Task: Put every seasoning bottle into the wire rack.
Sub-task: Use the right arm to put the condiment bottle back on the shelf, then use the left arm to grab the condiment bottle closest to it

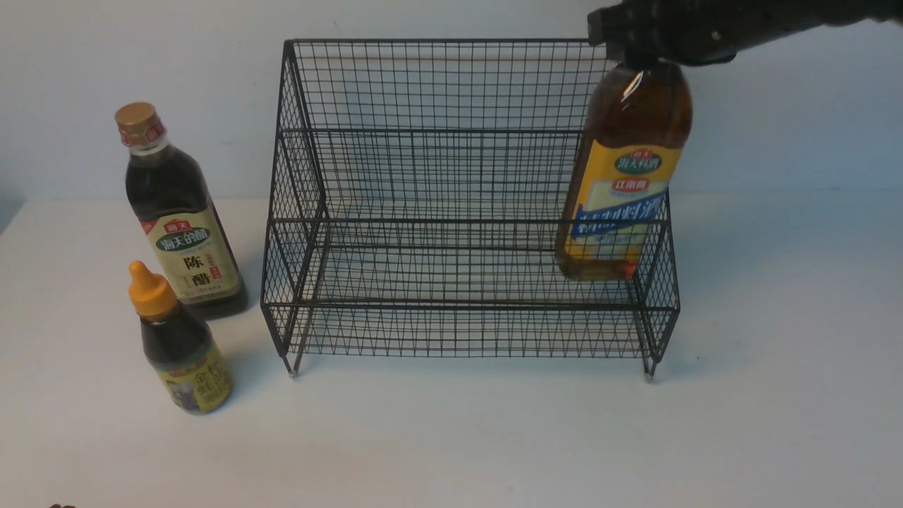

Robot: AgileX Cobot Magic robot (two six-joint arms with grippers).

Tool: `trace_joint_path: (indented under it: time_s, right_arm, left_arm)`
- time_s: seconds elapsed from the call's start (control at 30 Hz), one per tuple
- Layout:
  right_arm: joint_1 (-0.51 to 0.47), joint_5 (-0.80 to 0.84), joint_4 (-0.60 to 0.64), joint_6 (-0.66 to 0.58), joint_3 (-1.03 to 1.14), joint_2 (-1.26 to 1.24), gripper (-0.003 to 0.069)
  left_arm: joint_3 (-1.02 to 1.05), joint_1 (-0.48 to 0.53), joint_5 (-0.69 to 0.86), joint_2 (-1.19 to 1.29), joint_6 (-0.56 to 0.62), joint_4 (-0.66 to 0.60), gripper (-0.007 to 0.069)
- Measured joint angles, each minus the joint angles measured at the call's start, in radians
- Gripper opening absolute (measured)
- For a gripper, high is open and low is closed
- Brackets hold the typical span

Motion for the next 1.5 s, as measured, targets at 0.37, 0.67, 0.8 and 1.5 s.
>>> trace_joint_path:
  time_s: [0.37,0.67,0.8,1.5]
  right_arm:
    - [0.007,0.012,0.101,-0.049,-0.019,0.031,0.0448]
    - [0.007,0.136,0.074,-0.075,-0.129,-0.109,0.0543]
    - [0.007,0.186,0.024,-0.097,-0.154,-0.243,0.0518]
    - [0.007,-0.175,-0.153,0.072,0.815,-1.346,-0.0014]
  left_arm:
    - [0.0,0.0,0.0,0.0,0.0,0.0,-0.0005]
    - [0.0,0.0,0.0,0.0,0.0,0.0,-0.0005]
    - [0.0,0.0,0.0,0.0,0.0,0.0,-0.0005]
    - [0.001,0.0,-0.01,0.0,0.0,0.04,-0.0005]
